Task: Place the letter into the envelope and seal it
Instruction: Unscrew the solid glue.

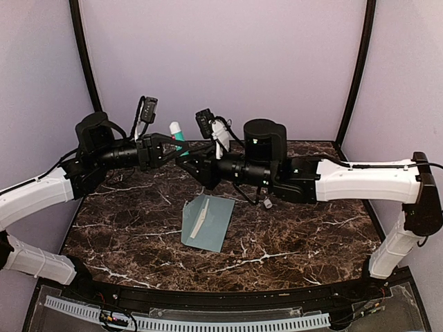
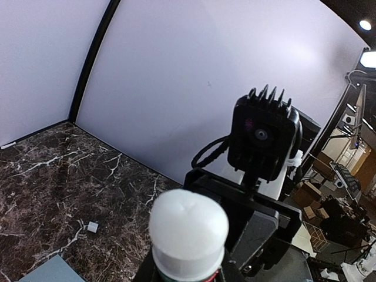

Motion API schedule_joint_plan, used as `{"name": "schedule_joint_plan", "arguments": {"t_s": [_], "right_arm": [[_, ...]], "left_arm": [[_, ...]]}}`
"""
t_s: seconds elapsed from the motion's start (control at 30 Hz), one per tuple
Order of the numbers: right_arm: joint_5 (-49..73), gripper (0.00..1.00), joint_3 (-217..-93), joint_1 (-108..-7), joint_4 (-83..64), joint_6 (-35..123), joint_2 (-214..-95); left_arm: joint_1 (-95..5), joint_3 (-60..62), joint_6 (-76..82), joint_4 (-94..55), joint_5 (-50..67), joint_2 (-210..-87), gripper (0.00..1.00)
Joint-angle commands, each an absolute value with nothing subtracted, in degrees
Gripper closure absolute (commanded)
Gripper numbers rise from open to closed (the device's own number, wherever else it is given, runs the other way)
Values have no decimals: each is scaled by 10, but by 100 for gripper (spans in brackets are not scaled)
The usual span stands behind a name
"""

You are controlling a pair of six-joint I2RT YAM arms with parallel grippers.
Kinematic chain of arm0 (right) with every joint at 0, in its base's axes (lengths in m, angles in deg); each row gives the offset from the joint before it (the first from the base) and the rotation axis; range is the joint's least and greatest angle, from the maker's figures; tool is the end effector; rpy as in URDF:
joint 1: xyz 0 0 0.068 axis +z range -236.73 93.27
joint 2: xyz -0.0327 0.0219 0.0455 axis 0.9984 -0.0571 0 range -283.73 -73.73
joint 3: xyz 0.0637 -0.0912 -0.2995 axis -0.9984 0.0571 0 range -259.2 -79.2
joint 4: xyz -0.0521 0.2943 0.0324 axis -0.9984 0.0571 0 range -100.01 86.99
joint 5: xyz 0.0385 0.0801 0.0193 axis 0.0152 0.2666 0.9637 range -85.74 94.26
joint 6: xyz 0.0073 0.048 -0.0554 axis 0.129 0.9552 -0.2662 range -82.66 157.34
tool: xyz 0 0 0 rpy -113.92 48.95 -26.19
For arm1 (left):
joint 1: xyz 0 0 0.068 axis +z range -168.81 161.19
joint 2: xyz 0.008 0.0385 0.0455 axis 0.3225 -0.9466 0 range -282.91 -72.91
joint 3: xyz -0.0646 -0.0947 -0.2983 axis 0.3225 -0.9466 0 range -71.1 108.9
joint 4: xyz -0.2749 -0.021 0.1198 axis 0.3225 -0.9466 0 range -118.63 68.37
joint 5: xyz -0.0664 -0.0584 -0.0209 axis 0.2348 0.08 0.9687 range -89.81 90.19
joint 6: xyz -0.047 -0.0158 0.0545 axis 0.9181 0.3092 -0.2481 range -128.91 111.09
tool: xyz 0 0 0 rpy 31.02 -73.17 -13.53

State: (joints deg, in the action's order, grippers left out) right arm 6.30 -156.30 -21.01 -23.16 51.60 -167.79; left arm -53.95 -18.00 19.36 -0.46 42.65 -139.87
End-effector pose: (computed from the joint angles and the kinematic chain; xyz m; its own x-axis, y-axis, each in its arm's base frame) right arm 0.1907 0.4283 0.3896 -0.2545 0.0344 -0.9665 -0.8903 0.3819 0.2481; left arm 0.2285 -0.2117 0.4055 -0.3689 -0.1677 -0.9142 0.9054 0.1574 -0.3942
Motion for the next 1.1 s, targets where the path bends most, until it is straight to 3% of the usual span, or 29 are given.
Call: {"name": "schedule_joint_plan", "arguments": {"t_s": [0.0, 0.3, 0.57, 0.63, 0.77, 0.87, 1.07], "right_arm": [[177, 100, -1526, -225, -325, 537, -1631], [422, 100, -1509, -243, -430, 609, -1614], [475, 100, -1501, -252, -483, 652, -1622], [459, 93, -1494, -255, -483, 652, -1619], [379, 60, -1473, -259, -462, 641, -1606], [330, 43, -1460, -260, -440, 629, -1599], [338, 33, -1484, -259, -404, 622, -1624]], "left_arm": [[-539, -170, 191, 37, 529, -1395, 100], [-539, -163, 218, 100, 660, -1398, 100], [-539, -164, 222, 104, 675, -1393, 100], [-539, -167, 223, 107, 665, -1389, 100], [-539, -189, 233, 130, 585, -1369, 100], [-539, -201, 239, 141, 539, -1360, 100], [-539, -206, 252, 145, 521, -1365, 100]]}}
